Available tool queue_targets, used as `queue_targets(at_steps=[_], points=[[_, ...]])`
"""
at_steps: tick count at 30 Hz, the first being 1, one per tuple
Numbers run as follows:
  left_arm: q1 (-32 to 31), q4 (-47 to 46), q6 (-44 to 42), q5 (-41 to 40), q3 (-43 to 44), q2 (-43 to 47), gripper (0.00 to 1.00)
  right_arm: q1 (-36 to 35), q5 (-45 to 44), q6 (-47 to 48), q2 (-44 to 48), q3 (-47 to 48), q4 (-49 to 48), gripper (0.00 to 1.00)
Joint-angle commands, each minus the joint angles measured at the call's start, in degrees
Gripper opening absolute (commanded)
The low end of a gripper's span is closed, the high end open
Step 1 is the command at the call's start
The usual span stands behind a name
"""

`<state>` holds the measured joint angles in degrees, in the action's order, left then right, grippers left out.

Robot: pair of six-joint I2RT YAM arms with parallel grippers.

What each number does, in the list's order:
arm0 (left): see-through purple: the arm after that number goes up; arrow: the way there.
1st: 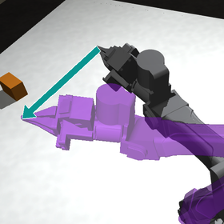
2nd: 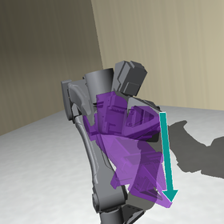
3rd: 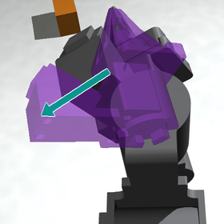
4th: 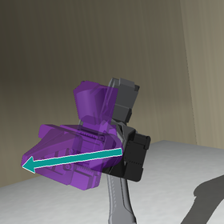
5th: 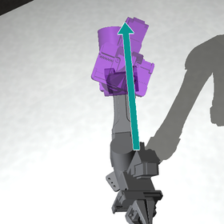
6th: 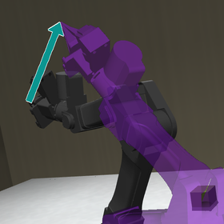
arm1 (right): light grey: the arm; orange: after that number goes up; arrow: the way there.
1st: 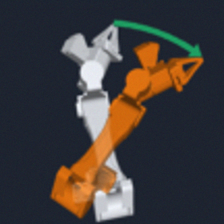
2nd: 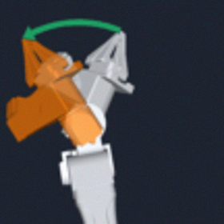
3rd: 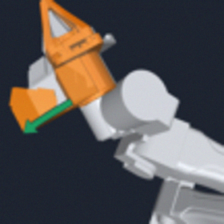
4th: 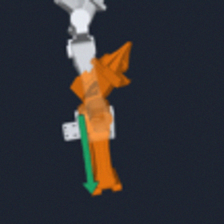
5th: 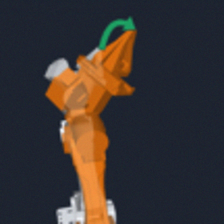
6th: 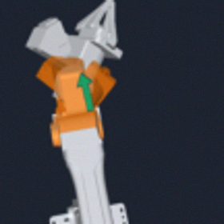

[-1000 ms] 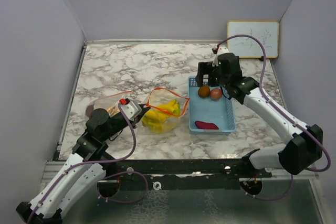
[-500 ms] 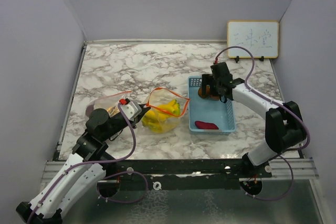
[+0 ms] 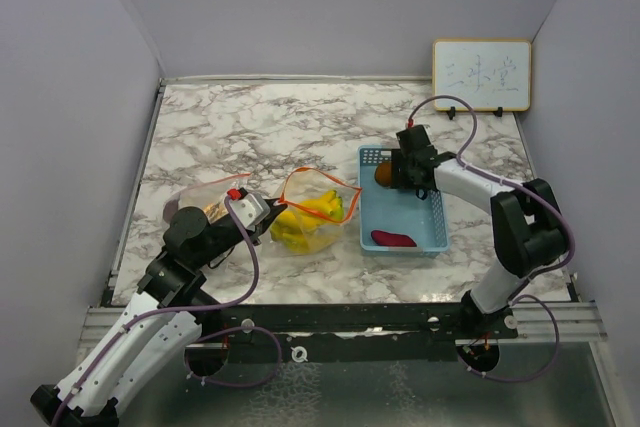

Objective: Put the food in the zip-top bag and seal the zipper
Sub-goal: Pick up the fake vegetable from the bin, then place the fake vegetable in the zipper food storage bag.

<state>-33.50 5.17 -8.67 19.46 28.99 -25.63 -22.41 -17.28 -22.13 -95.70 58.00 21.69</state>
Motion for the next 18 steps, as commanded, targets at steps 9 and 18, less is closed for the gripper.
queue_targets(at_steps=[9, 18], points=[[0.0, -2.3, 0.4, 1.0, -0.1, 0.2, 0.00, 0.4, 1.9, 4.4, 8.9, -2.3, -5.5, 0.22], [0.0, -2.3, -0.1, 0.6, 0.1, -0.2, 0.00, -6.4, 40.4, 10.3, 27.9, 1.2, -7.2, 0.19]])
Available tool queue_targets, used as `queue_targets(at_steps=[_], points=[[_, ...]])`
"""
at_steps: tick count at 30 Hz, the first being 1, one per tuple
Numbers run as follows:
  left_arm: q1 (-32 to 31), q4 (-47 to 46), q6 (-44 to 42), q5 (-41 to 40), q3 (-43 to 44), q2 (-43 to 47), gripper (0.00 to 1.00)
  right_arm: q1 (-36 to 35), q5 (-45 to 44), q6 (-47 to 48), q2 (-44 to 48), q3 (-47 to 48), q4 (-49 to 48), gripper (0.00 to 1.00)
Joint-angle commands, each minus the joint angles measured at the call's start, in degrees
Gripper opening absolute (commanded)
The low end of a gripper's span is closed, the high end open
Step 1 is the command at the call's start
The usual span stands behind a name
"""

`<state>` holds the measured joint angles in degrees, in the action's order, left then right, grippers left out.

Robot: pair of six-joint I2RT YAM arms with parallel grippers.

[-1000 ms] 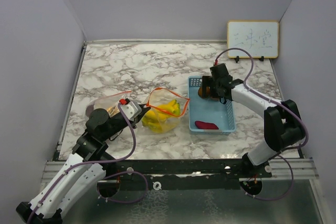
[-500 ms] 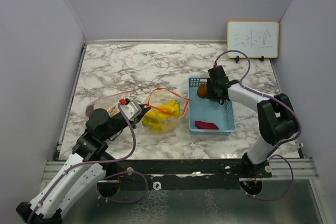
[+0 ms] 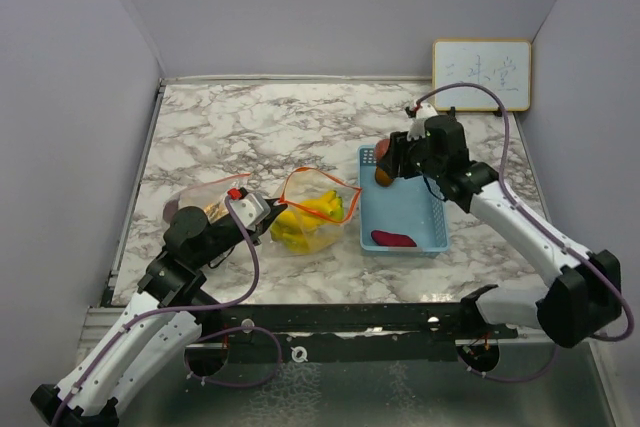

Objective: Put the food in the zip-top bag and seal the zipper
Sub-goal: Place the fake vegetable in the zipper food storage bag.

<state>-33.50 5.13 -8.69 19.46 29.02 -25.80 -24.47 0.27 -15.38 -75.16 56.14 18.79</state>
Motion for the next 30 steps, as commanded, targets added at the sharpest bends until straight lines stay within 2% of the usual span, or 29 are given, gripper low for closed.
queue_targets(at_steps=[1, 3, 5, 8, 15, 16, 18, 23, 27, 30], points=[[0.0, -2.3, -0.1, 0.6, 0.1, 0.0, 0.00, -5.3, 27.9, 4.0, 8.5, 3.5, -4.7, 0.19], [0.0, -2.2, -0.1, 0.5, 0.2, -0.3, 0.00, -7.8, 36.0, 5.0, 10.1, 4.6, -5.1, 0.20], [0.0, -2.2, -0.2, 0.4, 0.4, -0.4, 0.00, -11.0, 40.4, 6.3, 11.2, 4.6, -5.3, 0.20], [0.0, -2.2, -0.1, 0.3, 0.4, -0.6, 0.00, -14.8, 41.9, 7.5, 10.7, 4.3, -5.3, 0.20], [0.0, -2.4, 0.3, 0.4, 0.3, -0.4, 0.00, -18.8, 42.6, 8.1, 4.0, 5.3, -7.0, 0.22], [0.0, -2.4, 0.3, 0.3, 0.3, -0.3, 0.00, -19.3, 41.0, 8.3, 3.1, 5.6, -6.9, 0.26], [0.0, -2.5, 0.5, 0.5, 0.2, -0.2, 0.00, -19.6, 36.9, 8.0, 1.8, 5.9, -7.1, 0.48], [0.0, -2.9, 0.6, 0.7, -0.1, -0.1, 0.00, -19.7, 31.0, 7.0, 0.7, 6.7, -8.2, 0.70], [0.0, -2.6, 0.6, 0.6, -0.2, 0.3, 0.00, -19.7, 28.5, 7.6, 4.7, 6.6, -8.2, 0.98], [0.0, -2.9, 0.6, 0.7, -0.5, 0.4, 0.00, -19.7, 20.9, 6.5, 9.5, 5.4, -8.3, 1.00]])
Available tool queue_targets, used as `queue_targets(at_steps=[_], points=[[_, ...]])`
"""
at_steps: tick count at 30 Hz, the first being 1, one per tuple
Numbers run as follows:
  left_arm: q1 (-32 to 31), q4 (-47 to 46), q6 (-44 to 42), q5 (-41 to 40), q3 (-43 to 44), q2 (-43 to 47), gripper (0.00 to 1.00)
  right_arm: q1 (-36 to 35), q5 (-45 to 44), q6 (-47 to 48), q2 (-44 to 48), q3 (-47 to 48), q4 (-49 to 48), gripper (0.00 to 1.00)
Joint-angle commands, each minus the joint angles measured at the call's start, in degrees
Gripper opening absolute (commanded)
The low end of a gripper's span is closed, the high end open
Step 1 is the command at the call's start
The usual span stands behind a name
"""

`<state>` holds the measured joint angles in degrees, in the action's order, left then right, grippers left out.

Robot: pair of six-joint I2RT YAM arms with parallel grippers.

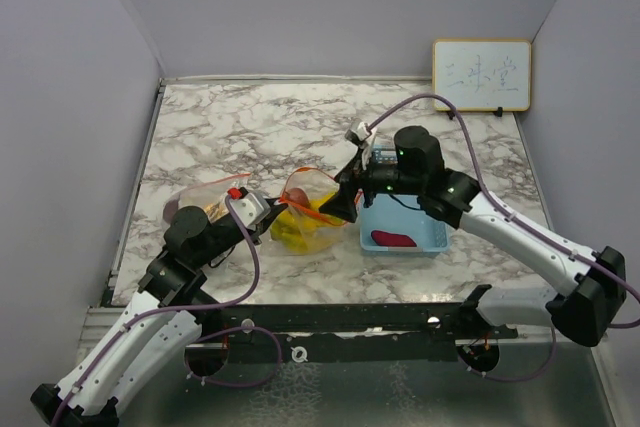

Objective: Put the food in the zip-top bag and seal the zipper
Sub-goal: Place the fake vegetable in the zipper food storage bag, then pick up the fake fruit from the bin.

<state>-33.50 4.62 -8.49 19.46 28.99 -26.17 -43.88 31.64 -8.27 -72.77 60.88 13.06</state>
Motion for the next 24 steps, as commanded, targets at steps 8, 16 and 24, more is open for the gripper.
queue_targets(at_steps=[8, 16, 24], points=[[0.0, -2.5, 0.6, 0.9, -0.7, 1.3, 0.00, 1.5, -52.1, -10.7, 4.4, 2.2, 11.1, 1.00], [0.0, -2.4, 0.5, 1.3, -0.6, 1.6, 0.00, 13.8, -51.5, -14.9, -5.0, -2.6, 7.3, 0.96], [0.0, -2.4, 0.3, 1.3, -0.7, 1.2, 0.00, 15.9, -48.3, -14.8, -17.9, -1.8, 1.6, 0.94]])
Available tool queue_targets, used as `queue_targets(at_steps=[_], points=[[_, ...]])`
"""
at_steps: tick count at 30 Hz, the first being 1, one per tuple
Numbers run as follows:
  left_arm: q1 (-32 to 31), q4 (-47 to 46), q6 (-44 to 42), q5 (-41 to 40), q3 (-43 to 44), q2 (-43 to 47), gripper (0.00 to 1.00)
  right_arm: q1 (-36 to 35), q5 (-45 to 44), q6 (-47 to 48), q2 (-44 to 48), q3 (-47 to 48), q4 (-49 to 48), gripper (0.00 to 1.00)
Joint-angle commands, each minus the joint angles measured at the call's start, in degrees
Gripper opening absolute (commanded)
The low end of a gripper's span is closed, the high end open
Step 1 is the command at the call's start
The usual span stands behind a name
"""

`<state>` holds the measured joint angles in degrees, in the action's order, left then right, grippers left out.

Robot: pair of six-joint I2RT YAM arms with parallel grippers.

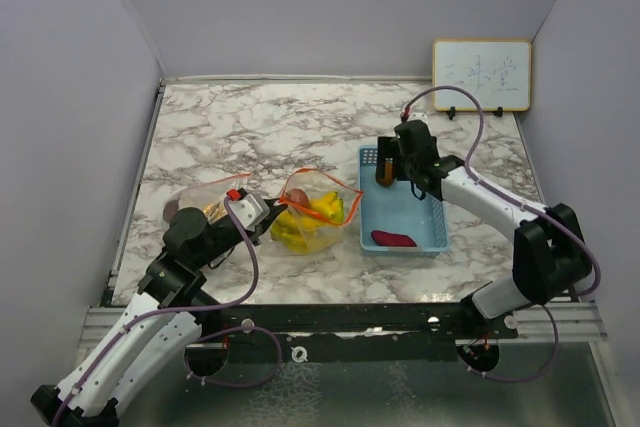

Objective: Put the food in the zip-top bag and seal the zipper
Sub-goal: Pick up the fake fruit from the bin.

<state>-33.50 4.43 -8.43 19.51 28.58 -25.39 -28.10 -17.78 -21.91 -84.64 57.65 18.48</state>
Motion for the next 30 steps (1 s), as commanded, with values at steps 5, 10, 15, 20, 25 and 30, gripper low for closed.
queue_targets(at_steps=[5, 10, 15, 20, 25, 30], points=[[0.0, -2.1, 0.4, 1.2, -0.4, 0.6, 0.00, 0.6, 1.7, -2.3, -12.0, 2.1, -7.2, 0.94], [0.0, -2.2, 0.4, 1.3, -0.5, 0.6, 0.00, 0.7, 1.4, -2.6, -15.6, 2.3, -11.1, 0.86], [0.0, -2.1, 0.5, 1.2, -0.5, 0.7, 0.00, 0.7, 0.7, -2.3, -16.1, -0.2, -16.9, 0.76], [0.0, -2.2, 0.5, 1.2, -0.6, 0.6, 0.00, 0.7, -1.2, -1.7, -16.9, -1.0, -18.3, 0.46], [0.0, -2.1, 0.6, 1.2, -0.6, 0.9, 0.00, 0.6, -1.5, -1.4, -15.3, -2.1, -17.9, 0.35], [0.0, -2.0, 0.8, 1.2, -0.5, 1.0, 0.00, 0.6, -0.5, -1.1, -9.0, -4.3, -16.7, 0.17]])
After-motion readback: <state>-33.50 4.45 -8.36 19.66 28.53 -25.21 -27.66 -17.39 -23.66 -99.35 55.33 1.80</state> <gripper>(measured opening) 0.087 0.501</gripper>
